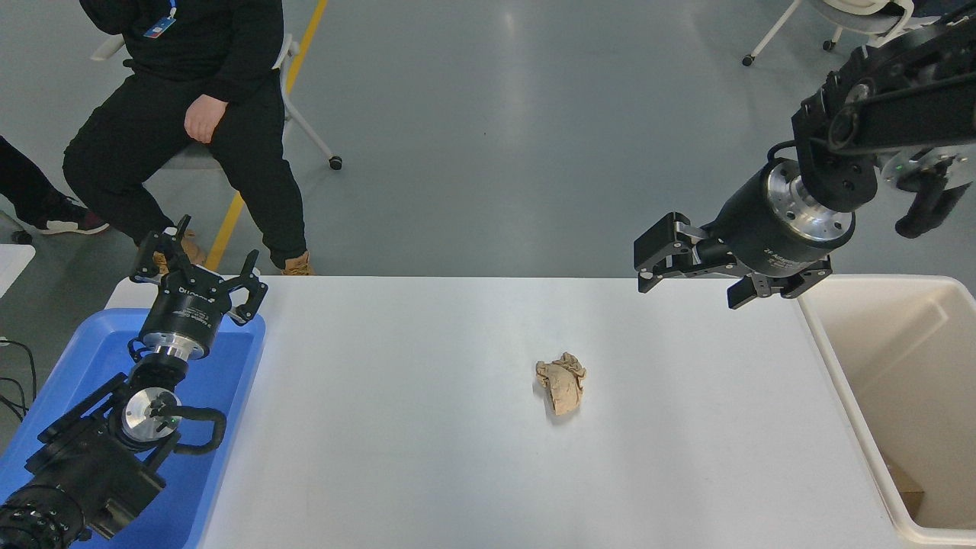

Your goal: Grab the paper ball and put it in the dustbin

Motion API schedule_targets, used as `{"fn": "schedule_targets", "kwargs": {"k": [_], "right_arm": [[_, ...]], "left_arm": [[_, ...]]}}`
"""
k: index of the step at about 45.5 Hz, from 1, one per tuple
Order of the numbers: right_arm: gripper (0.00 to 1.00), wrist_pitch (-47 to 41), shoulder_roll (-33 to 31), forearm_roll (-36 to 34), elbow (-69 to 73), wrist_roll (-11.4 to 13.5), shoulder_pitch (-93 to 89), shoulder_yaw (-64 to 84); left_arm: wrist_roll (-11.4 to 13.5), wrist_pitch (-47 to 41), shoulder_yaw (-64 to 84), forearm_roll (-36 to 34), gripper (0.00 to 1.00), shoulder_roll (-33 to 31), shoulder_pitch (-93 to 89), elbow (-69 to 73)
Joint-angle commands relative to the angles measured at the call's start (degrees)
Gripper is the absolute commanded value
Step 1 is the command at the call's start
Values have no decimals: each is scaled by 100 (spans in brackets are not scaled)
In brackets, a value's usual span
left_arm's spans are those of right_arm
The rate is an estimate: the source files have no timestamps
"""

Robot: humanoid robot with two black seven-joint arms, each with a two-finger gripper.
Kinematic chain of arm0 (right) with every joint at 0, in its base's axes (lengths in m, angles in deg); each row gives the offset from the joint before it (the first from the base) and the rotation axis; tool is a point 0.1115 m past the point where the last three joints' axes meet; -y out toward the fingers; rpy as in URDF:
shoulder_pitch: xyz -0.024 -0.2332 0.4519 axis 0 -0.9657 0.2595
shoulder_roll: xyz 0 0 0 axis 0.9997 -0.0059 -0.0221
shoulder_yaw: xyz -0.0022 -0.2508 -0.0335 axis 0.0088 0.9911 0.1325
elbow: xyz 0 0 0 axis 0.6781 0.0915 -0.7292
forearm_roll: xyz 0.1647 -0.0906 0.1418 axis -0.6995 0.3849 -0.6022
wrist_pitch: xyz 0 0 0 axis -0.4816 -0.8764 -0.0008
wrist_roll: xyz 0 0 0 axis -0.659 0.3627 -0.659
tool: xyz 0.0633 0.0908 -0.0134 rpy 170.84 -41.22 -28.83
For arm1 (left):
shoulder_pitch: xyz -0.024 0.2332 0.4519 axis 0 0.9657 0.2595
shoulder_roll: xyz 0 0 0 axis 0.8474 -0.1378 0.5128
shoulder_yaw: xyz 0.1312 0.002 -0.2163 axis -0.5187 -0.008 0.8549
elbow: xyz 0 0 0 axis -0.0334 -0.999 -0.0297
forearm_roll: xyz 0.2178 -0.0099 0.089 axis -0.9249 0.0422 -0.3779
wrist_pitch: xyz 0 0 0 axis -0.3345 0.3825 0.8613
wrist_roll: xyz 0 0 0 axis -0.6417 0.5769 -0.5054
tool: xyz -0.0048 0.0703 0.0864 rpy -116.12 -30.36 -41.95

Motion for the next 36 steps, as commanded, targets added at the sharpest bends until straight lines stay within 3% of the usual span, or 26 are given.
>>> {"fn": "schedule_targets", "kwargs": {"k": [1,36], "right_arm": [[100,0,50,0,-1,0,-5,-22],[100,9,200,-70,-53,0,-84,-74]], "left_arm": [[0,0,0,0,99,0,0,1],[0,0,0,0,99,0,0,1]]}}
